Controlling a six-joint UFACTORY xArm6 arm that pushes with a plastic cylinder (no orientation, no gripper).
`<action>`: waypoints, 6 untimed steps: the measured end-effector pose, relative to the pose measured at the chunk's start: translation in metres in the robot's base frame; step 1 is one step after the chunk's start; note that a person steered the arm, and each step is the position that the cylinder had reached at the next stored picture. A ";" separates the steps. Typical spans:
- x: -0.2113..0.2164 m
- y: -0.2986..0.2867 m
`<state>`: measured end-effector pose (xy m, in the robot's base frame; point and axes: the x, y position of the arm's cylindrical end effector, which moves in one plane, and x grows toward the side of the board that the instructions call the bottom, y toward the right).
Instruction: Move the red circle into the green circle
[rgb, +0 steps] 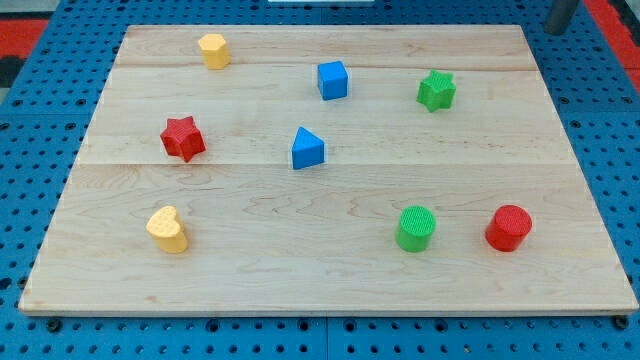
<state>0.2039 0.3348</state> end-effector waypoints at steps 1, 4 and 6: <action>0.023 -0.003; 0.111 -0.074; 0.219 -0.069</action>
<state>0.4226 0.2656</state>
